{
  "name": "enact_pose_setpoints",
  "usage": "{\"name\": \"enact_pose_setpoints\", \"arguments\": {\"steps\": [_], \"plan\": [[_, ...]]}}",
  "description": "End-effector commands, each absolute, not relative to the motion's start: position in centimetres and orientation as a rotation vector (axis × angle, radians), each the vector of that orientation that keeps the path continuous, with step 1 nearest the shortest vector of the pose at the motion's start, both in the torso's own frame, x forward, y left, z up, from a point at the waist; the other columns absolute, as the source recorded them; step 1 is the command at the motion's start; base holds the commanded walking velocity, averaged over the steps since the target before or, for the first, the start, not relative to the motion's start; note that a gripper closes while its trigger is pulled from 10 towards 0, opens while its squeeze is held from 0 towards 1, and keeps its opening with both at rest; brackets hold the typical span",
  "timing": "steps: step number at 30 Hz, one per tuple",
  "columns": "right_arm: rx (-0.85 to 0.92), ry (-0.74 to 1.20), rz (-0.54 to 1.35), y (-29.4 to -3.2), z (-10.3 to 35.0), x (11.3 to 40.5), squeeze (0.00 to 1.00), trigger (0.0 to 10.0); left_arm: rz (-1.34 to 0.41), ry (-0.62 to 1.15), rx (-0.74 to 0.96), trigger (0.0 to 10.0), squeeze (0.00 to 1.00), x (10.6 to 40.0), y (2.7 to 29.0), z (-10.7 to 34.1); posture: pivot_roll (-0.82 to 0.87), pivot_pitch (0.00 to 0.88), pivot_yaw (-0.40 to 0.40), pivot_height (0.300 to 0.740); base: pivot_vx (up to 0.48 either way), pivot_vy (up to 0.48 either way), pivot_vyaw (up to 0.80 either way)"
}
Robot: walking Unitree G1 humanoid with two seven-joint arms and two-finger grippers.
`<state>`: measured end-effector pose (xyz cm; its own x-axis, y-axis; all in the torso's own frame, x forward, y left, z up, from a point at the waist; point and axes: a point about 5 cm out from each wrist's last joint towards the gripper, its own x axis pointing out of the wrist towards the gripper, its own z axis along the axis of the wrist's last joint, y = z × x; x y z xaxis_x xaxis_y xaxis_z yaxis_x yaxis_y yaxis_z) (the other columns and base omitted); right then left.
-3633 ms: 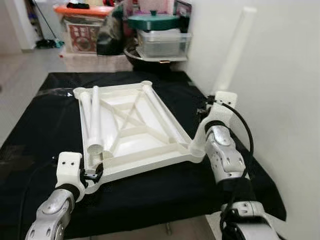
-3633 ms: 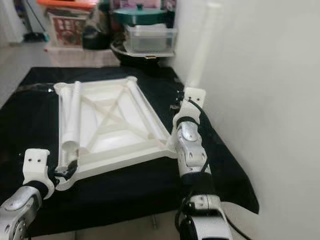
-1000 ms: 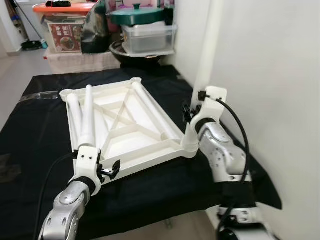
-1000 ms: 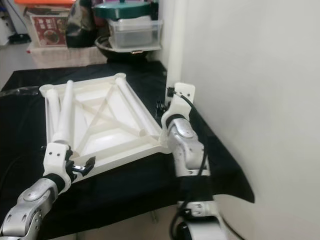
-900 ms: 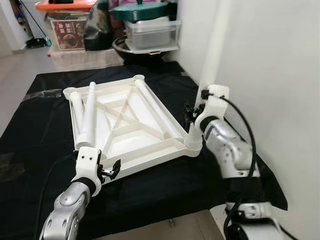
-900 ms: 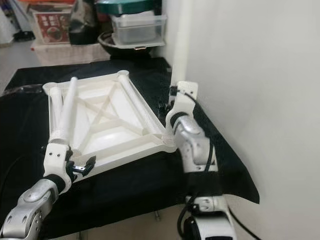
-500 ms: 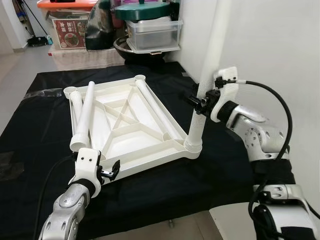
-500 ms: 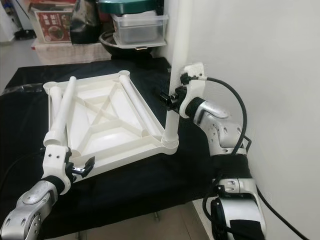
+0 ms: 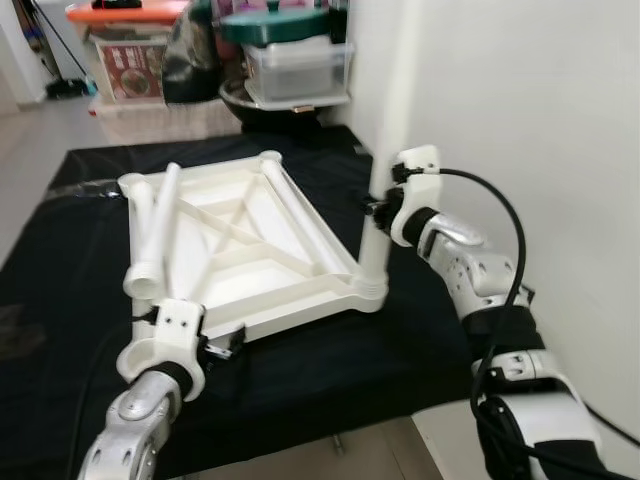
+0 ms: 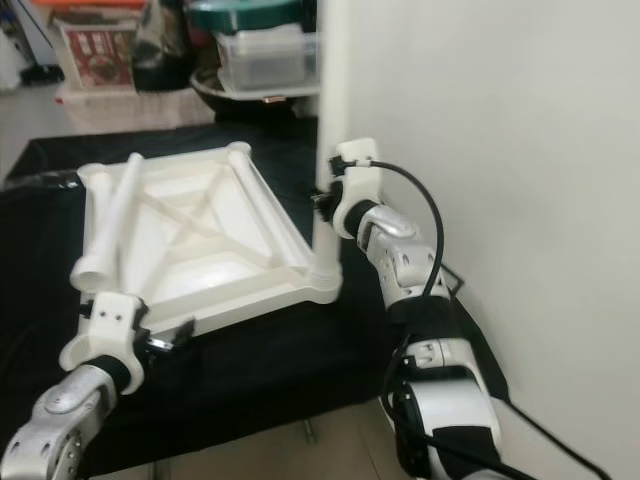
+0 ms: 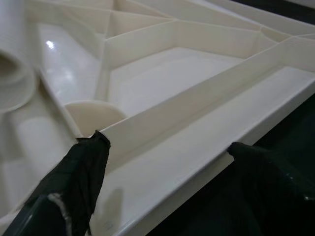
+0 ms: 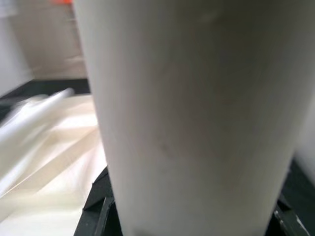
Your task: Building children table
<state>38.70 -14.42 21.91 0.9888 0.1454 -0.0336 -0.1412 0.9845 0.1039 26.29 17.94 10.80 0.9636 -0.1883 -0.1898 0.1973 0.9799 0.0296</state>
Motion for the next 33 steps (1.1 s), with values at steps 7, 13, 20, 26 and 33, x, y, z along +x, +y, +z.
{"name": "enact_pose_setpoints", "arguments": {"steps": [7,13,20,26,33], "plan": [[0.203,0.098,0.054,-10.5,20.3,35.0,0.0,10.0,-0.209,0.216,0.057,10.0,0.0,26.0,18.0,10.4,0.05,0.0,-0.032,0.74,0.0,0.0,0.0],[0.262,-0.013,0.201,-8.4,22.5,34.1,1.0,10.0,-0.223,0.216,0.061,10.0,0.0,26.3,17.8,10.5,0.04,0.0,-0.032,0.74,0.0,0.0,0.0],[0.231,-0.105,0.683,-8.9,26.2,33.8,0.0,10.0,-0.221,0.218,0.055,10.0,0.0,26.3,17.6,10.3,0.04,0.0,-0.041,0.74,0.0,0.0,0.0],[0.026,-0.106,0.996,-10.4,25.7,32.6,0.0,10.0,-0.219,0.217,0.053,10.0,0.0,26.4,17.6,10.3,0.05,0.0,-0.051,0.74,0.0,0.0,0.0],[-0.026,0.024,1.143,-10.0,23.0,33.5,0.0,0.0,-0.212,0.207,0.056,10.0,0.0,26.6,17.7,10.5,0.07,0.0,-0.06,0.74,0.0,0.0,0.0]]}}
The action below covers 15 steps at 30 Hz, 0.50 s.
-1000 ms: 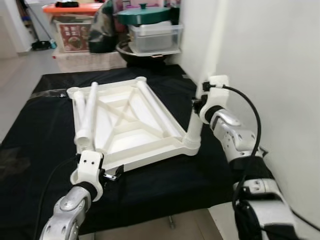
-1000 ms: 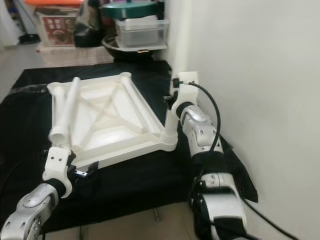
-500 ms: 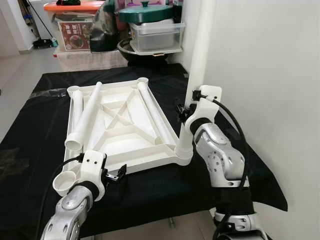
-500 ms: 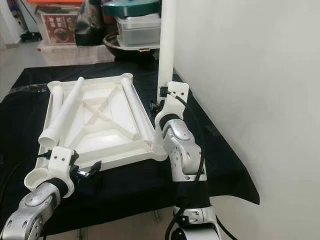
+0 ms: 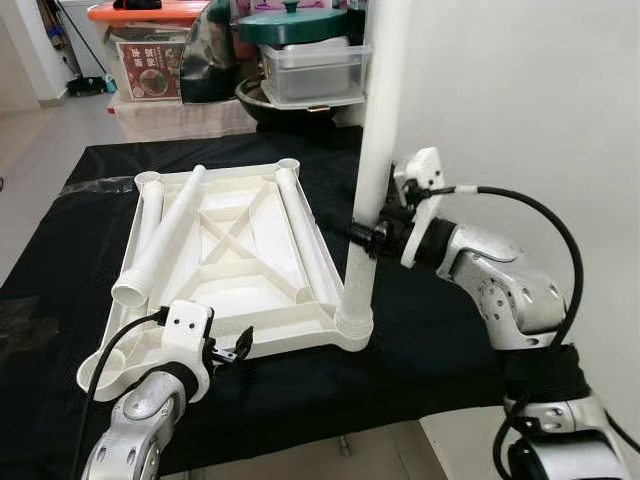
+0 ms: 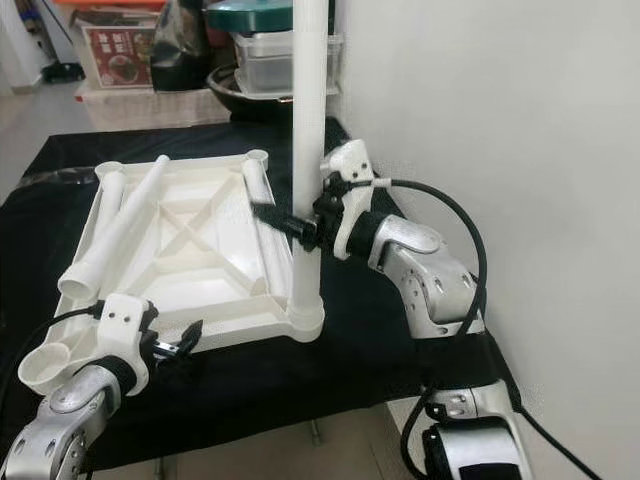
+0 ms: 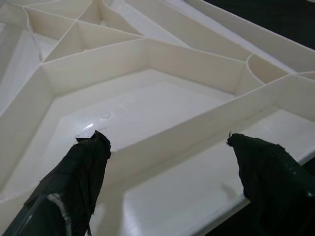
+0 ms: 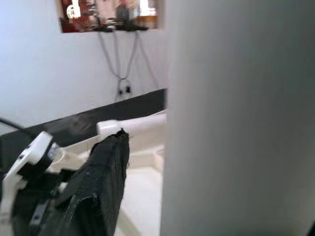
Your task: Building children table
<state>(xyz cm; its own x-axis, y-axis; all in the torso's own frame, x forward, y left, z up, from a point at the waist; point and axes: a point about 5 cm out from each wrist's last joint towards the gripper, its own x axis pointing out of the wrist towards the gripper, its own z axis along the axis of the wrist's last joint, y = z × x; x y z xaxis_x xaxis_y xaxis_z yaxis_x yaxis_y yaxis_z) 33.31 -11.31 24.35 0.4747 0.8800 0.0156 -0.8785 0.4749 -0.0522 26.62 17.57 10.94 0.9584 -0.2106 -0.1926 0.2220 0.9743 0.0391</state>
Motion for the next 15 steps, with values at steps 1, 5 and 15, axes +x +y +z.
{"name": "enact_pose_setpoints", "arguments": {"steps": [1,5,15], "plan": [[-0.026,0.024,1.143,-10.0,23.0,33.5,0.0,0.0,-0.212,0.207,0.056,10.0,0.0,26.6,17.7,10.5,0.07,0.0,-0.06,0.74,0.0,0.0,0.0],[0.008,0.103,0.804,-10.7,22.0,36.7,0.0,0.0,-0.208,0.205,0.058,10.0,0.0,26.5,17.8,10.5,0.07,0.0,-0.066,0.74,0.0,0.0,0.0],[0.084,0.06,0.207,-11.5,20.2,34.6,0.0,4.4,-0.218,0.215,0.061,10.0,0.0,26.4,17.7,10.3,0.06,0.0,-0.047,0.74,0.0,0.0,0.0]]}}
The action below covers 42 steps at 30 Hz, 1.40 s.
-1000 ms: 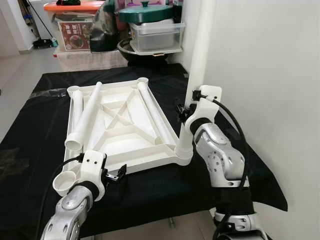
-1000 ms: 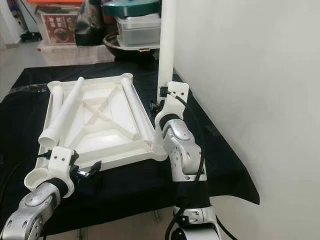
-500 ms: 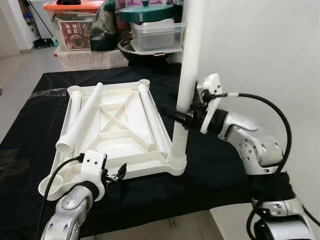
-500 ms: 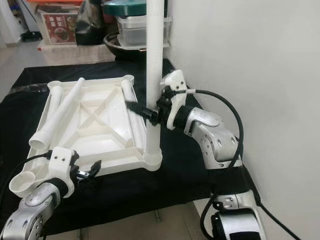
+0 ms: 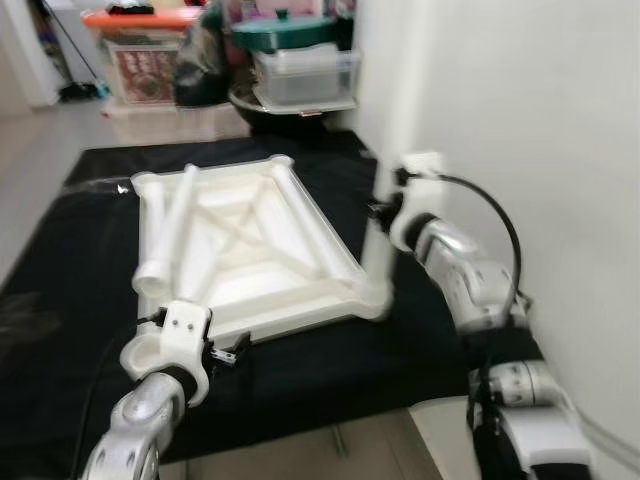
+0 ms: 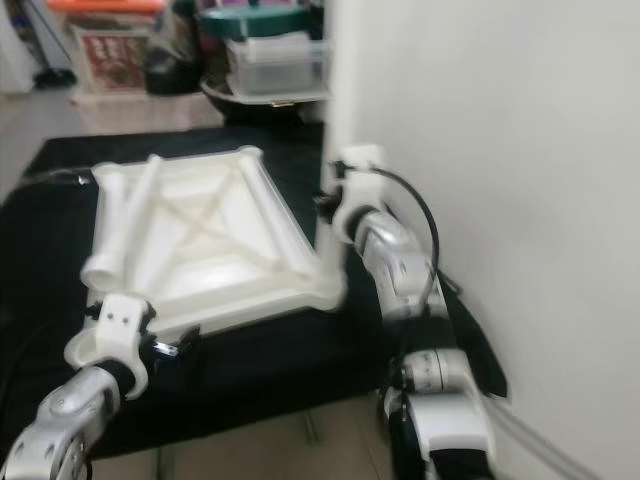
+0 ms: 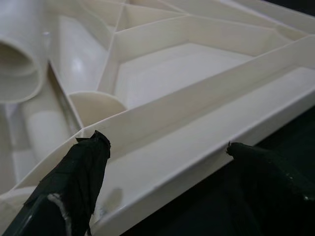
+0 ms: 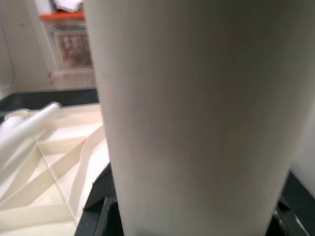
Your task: Building children table
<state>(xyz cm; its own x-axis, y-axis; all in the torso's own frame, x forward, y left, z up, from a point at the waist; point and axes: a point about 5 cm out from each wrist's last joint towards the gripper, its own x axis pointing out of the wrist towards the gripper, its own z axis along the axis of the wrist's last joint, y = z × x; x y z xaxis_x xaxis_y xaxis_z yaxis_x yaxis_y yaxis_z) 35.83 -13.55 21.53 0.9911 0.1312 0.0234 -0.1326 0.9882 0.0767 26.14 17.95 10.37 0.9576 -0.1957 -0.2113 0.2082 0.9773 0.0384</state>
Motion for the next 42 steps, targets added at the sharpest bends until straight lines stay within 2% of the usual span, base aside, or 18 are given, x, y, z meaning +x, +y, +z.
{"name": "enact_pose_setpoints", "arguments": {"steps": [1,2,3,4,5,10,11,19,20,21,22,32,33,34,35,40,41,42], "plan": [[0.084,0.06,0.207,-11.5,20.2,34.6,0.0,4.4,-0.218,0.215,0.061,10.0,0.0,26.4,17.7,10.3,0.06,0.0,-0.047,0.74,0.0,0.0,0.0],[0.084,0.051,0.286,-10.0,20.5,33.8,0.0,10.0,-0.224,0.215,0.063,10.0,0.0,26.5,17.6,10.4,0.04,0.0,-0.034,0.74,0.0,0.0,0.0],[0.085,0.046,0.335,-9.2,20.6,33.3,0.0,10.0,-0.228,0.215,0.064,10.0,0.0,26.6,17.5,10.4,0.04,0.0,-0.034,0.74,0.0,0.0,0.0],[0.095,0.015,0.369,-8.7,21.1,33.0,0.16,10.0,-0.232,0.214,0.065,10.0,0.0,26.7,17.5,10.4,0.04,0.0,-0.031,0.74,0.0,0.0,0.0],[0.101,-0.004,0.403,-8.5,21.5,32.8,1.0,10.0,-0.234,0.213,0.065,10.0,0.0,26.8,17.4,10.4,0.04,0.0,-0.03,0.74,0.0,0.0,0.0],[0.108,-0.031,0.45,-8.2,22.3,33.2,1.0,10.0,-0.237,0.211,0.065,10.0,0.0,26.9,17.4,10.5,0.04,0.0,-0.031,0.74,0.0,0.0,0.0],[0.134,-0.043,0.528,-8.2,23.1,33.6,0.0,10.0,-0.235,0.209,0.061,10.0,0.0,26.9,17.4,10.5,0.04,0.0,-0.033,0.74,0.0,0.0,0.0],[0.084,-0.058,1.016,-9.0,24.0,32.2,0.0,10.0,-0.23,0.208,0.056,10.0,0.0,26.8,17.4,10.4,0.05,0.0,-0.054,0.74,0.0,0.0,0.0],[0.05,-0.031,1.051,-8.8,23.2,32.0,0.0,4.8,-0.227,0.206,0.055,10.0,0.0,26.8,17.4,10.4,0.05,0.0,-0.054,0.74,0.0,0.0,0.0],[0.05,-0.031,1.051,-8.8,23.2,32.0,0.0,4.8,-0.227,0.206,0.055,10.0,0.0,26.8,17.4,10.4,0.05,0.0,-0.054,0.74,0.0,0.0,0.0],[0.039,0.002,1.054,-8.5,22.4,32.1,0.0,0.0,-0.223,0.204,0.053,10.0,0.0,26.8,17.4,10.5,0.06,0.0,-0.059,0.74,0.0,0.0,0.0],[0.096,0.179,0.142,-12.0,18.4,36.1,0.0,0.0,-0.219,0.21,0.056,10.0,0.0,26.4,17.7,10.4,0.06,0.0,-0.051,0.74,0.0,0.0,0.0],[0.139,0.166,0.066,-11.8,18.5,35.0,0.0,2.1,-0.221,0.209,0.057,10.0,0.0,26.5,17.7,10.5,0.06,0.0,-0.046,0.74,0.0,0.0,0.0],[0.139,0.166,0.066,-11.8,18.5,35.0,0.0,2.1,-0.221,0.209,0.057,10.0,0.0,26.5,17.7,10.5,0.06,0.0,-0.046,0.74,0.0,0.0,0.0],[0.163,0.134,0.167,-10.1,19.2,34.2,0.0,10.0,-0.222,0.209,0.056,10.0,0.0,26.5,17.6,10.5,0.05,0.0,-0.043,0.74,0.0,0.0,0.0],[0.213,-0.002,0.455,-6.7,21.5,31.6,0.0,10.0,-0.235,0.214,0.058,10.0,0.0,26.6,17.5,10.4,0.04,0.0,-0.033,0.74,0.0,0.0,0.0],[0.216,-0.016,0.486,-6.7,21.8,31.6,1.0,10.0,-0.237,0.215,0.059,10.0,0.0,26.6,17.5,10.3,0.04,0.0,-0.035,0.74,0.0,0.0,0.0],[0.217,-0.023,0.497,-6.7,21.9,31.6,1.0,10.0,-0.239,0.216,0.06,10.0,0.0,26.6,17.5,10.3,0.04,0.0,-0.035,0.74,0.0,0.0,0.0]]}}
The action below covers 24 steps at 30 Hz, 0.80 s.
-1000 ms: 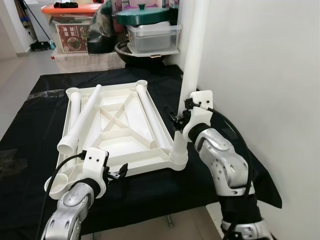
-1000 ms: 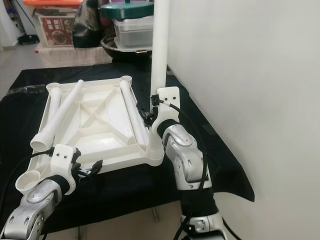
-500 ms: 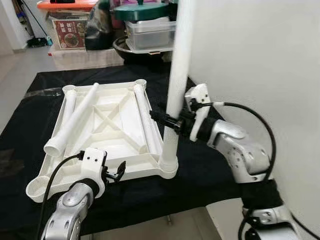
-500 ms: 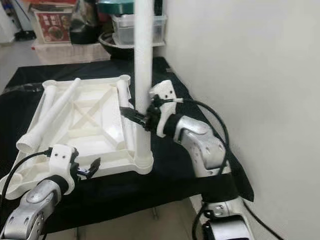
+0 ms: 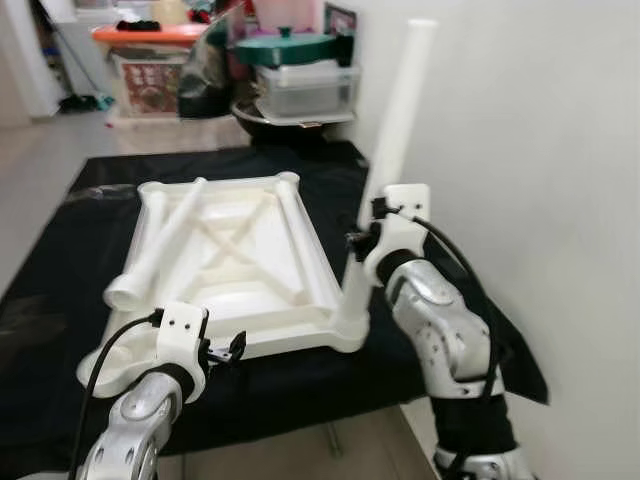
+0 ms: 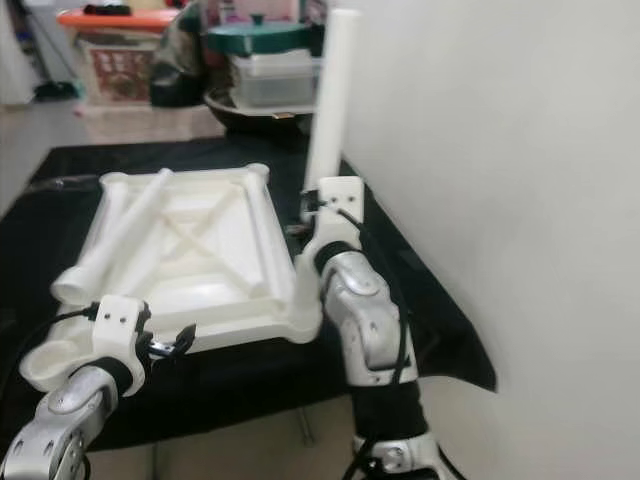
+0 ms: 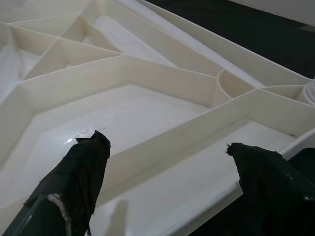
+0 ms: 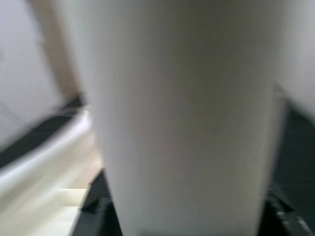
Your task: Building children table
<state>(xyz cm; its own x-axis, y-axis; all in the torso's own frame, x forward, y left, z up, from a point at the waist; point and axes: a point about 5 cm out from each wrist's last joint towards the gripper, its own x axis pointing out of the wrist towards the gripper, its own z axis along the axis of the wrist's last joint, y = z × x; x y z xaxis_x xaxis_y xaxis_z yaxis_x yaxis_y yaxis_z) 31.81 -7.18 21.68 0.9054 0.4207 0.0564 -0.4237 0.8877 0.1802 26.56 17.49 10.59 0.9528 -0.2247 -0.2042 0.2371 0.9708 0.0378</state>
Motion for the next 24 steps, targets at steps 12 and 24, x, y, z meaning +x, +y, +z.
{"name": "enact_pose_setpoints", "arguments": {"steps": [12,24], "plan": [[0.092,0.0,1.026,-8.2,23.2,31.4,0.0,10.0,-0.237,0.211,0.053,10.0,0.0,26.8,17.3,10.3,0.04,0.0,-0.044,0.74,0.0,0.0,0.0],[0.116,0.207,0.176,-12.5,17.3,35.8,0.0,0.0,-0.224,0.214,0.046,10.0,0.0,26.4,17.5,10.1,0.04,0.0,-0.052,0.74,0.0,0.0,0.0]]}}
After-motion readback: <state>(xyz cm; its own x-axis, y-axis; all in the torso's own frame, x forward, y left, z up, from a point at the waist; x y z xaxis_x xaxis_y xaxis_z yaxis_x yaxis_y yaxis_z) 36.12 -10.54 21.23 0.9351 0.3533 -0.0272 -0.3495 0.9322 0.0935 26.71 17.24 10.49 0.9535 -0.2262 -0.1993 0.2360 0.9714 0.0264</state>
